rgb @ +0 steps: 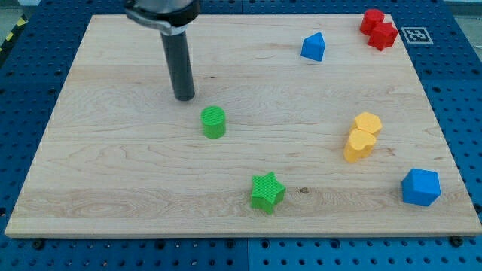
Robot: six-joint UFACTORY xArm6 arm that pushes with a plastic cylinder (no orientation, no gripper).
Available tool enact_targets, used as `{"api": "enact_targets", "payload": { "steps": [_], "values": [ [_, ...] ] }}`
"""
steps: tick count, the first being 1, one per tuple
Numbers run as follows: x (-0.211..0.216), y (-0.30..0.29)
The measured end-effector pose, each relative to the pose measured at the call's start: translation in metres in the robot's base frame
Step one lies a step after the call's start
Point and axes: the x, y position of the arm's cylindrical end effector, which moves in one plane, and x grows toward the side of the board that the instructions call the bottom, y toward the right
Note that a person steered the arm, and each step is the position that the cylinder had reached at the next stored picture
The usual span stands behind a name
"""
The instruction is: Slide the green circle to the green star
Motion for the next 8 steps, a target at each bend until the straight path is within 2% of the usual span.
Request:
{"api": "enact_targets", "payload": {
  "steps": [2,5,8],
  "values": [
    [0.010,0.005],
    [0.024,0.062],
    [0.030,0.030]
  ]
}}
